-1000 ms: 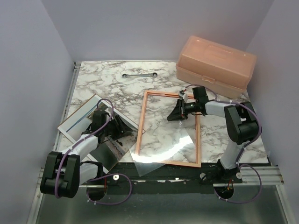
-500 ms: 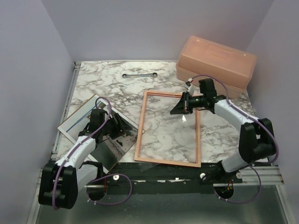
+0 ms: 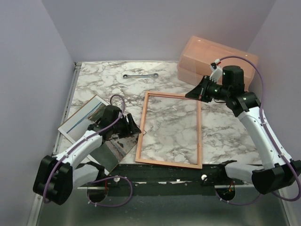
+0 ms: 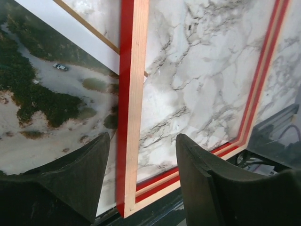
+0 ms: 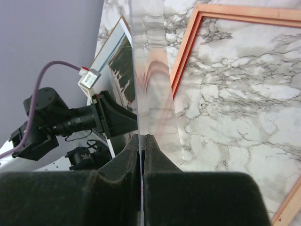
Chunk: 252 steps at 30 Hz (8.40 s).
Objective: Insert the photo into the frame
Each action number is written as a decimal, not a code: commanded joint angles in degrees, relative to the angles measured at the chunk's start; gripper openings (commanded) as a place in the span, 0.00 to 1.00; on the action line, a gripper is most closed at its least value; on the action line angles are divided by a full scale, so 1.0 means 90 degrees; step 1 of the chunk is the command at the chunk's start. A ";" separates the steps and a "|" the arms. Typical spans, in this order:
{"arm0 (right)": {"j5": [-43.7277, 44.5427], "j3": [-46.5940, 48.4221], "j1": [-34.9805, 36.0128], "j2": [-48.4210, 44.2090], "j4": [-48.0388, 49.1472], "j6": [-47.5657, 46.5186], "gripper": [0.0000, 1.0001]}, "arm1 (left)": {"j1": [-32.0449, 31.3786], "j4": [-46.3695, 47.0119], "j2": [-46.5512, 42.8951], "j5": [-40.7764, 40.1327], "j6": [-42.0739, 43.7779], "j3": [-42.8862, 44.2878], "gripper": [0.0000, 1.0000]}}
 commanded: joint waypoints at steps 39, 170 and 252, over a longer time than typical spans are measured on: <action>-0.0263 -0.1316 -0.0114 -0.0054 0.0945 0.0819 0.00 | -0.1071 -0.0147 0.0875 -0.1490 -0.0429 -0.0087 0.09; -0.2512 -0.2223 -0.0432 0.0803 0.1387 0.0947 0.01 | -0.1022 -0.0874 0.1024 -0.2142 -0.0019 0.0162 0.19; -0.2293 -0.2799 -0.0432 0.1033 0.2369 0.1601 0.01 | -0.1022 -0.0980 0.1131 -0.2249 0.0071 0.0180 0.16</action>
